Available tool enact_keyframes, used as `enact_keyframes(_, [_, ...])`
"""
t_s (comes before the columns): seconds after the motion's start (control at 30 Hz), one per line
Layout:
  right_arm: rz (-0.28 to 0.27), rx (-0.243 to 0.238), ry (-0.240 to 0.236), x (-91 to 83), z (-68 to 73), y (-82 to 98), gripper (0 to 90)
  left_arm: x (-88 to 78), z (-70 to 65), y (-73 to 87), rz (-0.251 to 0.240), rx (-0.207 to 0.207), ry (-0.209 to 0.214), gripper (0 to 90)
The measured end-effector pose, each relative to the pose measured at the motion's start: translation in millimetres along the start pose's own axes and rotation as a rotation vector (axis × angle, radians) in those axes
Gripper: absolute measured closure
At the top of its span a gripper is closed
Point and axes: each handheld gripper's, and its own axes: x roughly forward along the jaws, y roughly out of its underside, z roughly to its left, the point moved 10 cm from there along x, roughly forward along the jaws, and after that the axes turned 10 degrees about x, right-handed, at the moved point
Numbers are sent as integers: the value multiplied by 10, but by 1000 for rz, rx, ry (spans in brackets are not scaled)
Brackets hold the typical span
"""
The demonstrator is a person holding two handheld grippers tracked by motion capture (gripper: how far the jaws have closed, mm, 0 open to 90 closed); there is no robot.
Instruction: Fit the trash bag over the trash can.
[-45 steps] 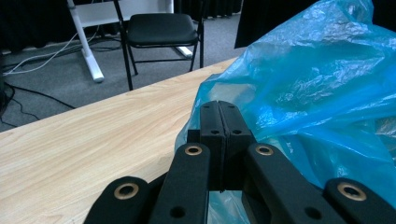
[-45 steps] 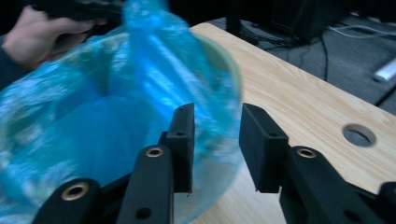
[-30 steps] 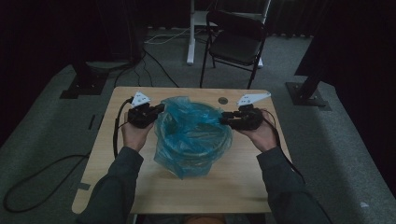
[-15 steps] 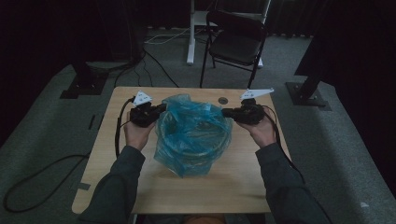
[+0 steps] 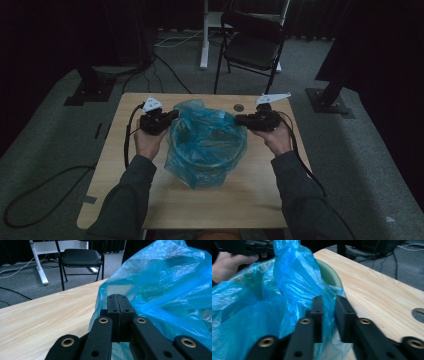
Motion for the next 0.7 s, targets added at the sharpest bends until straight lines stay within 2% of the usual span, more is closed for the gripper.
enact_keyframes(0.07, [-3,1,13,2,-18,-3,862,5,6,1,-2,-5,0,895])
enact_keyframes(0.17, [-21,19,28,1,-58,-32,894,24,18,7,-3,-9,-1,895])
enact_keyframes(0.33, [-32,43,48,9,-130,-62,897,60,35,28,4,-15,-1,896])
enact_keyframes(0.53, [-6,75,84,95,-233,-27,898,123,58,78,22,-26,0,896])
enact_keyframes(0.7, [13,85,97,158,-277,1,899,185,63,128,35,-38,12,895])
